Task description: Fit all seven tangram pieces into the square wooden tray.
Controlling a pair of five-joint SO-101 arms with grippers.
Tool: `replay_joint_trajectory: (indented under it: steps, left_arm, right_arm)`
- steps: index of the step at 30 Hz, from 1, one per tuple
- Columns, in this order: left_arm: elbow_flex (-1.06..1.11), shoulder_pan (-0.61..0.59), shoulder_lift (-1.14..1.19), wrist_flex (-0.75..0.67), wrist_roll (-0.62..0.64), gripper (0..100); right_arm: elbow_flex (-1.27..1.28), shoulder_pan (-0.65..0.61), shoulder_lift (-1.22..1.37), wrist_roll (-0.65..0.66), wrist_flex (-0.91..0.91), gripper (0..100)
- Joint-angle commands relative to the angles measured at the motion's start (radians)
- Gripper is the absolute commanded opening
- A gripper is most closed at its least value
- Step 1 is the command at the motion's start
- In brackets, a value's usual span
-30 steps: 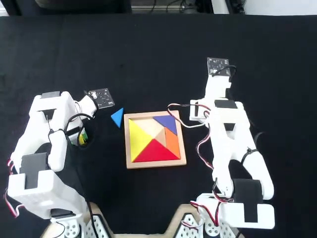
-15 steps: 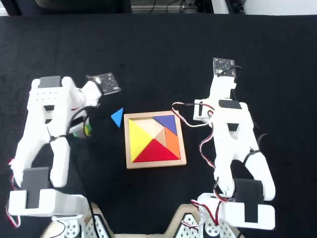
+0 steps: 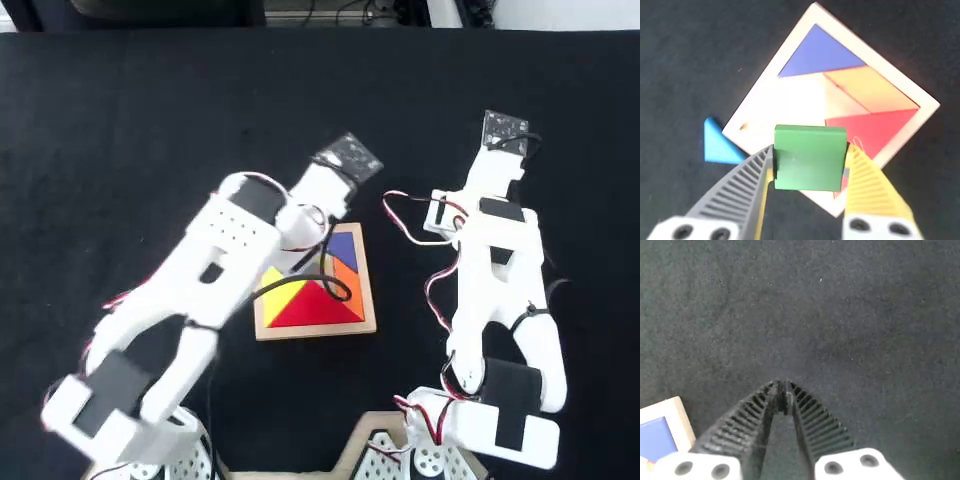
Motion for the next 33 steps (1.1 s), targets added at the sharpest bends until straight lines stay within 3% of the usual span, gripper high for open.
replay_joint_trajectory:
  steps: [1,6,18,23,33]
  left_arm:
    - [-0.064,-0.01,0.153,-0.097,-0.058,3]
    - [-0.182,-0.019,0.315,-0.097,-0.103,3]
    - [-0.269,-0.013,0.382,-0.104,-0.104,3]
    - [-0.269,-0.015,0.397,-0.106,-0.018,3]
    - [-0.265,-0.013,0.404,-0.106,0.037,6]
  right_arm:
    - [-0.05,0.014,0.005,-0.011,-0.003,1.1]
    - [-0.05,0.012,0.007,-0.011,-0.005,1.1]
    - [-0.044,-0.006,0.007,-0.011,-0.02,1.1]
    - [-0.044,-0.008,0.007,-0.011,-0.02,1.1]
    - [-0.044,-0.008,0.007,-0.011,-0.018,1.1]
